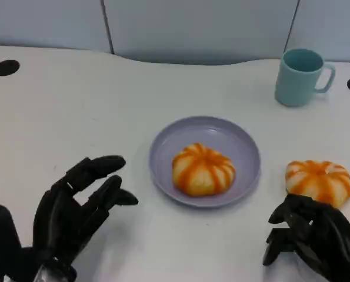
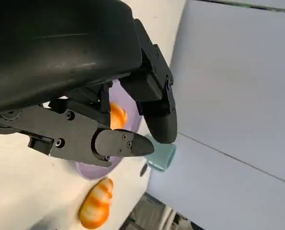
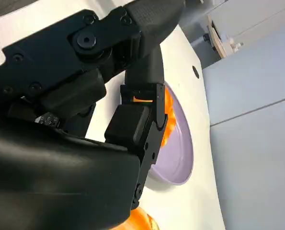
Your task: Grasp the bread from the table and place it into the plate.
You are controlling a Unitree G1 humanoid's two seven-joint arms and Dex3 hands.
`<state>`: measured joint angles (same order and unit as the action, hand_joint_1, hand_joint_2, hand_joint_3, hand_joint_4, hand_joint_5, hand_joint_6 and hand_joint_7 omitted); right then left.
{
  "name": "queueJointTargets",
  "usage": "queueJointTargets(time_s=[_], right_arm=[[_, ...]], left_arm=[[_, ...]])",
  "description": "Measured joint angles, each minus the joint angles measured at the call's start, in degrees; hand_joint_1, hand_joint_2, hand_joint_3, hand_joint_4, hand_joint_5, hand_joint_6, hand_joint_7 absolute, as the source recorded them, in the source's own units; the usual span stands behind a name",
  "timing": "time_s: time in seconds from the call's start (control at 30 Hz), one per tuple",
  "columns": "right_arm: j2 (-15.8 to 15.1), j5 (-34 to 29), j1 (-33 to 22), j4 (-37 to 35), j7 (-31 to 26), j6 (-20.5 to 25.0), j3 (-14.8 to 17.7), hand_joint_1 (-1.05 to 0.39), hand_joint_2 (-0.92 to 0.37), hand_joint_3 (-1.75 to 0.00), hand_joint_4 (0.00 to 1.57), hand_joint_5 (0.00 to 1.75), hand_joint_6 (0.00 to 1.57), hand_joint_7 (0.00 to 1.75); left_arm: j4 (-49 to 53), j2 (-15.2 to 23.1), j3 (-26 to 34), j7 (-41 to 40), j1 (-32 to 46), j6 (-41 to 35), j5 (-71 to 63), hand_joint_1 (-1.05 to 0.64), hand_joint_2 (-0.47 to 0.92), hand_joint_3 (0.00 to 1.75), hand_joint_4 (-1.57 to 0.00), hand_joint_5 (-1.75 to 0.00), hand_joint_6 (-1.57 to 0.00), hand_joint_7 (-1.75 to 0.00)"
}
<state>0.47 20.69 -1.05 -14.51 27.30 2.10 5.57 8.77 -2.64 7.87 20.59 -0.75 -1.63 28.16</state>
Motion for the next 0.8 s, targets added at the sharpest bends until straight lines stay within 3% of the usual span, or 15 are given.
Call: queueJointTargets(time_s=[0.2,0.43,0.8], right_arm=[[-0.03,0.09,0.00,0.05,0.18,0.00,0.05,-0.92,-0.81,-0.01,1.38,0.90,1.20,0.84],[-0.38,0.09,0.00,0.03,0.42,-0.18,0.11,-0.94,-0.81,-0.01,1.40,0.88,1.23,0.82],[-0.66,0.17,-0.07,-0.03,0.35,-0.19,0.32,-0.96,-0.80,0.00,1.43,0.87,1.24,0.83]], left_arm=[[-0.26,0.07,0.22,0.40,2.57,-2.47,0.31,-0.23,0.92,0.43,-0.63,-1.53,-0.58,-1.33],[0.07,0.09,1.01,1.29,3.69,-2.93,0.42,-0.26,0.92,0.47,-0.64,-1.58,-0.56,-1.41],[1.84,-0.05,2.68,1.44,3.83,-0.39,-0.06,-0.24,0.92,0.51,-0.65,-1.60,-0.60,-1.38]])
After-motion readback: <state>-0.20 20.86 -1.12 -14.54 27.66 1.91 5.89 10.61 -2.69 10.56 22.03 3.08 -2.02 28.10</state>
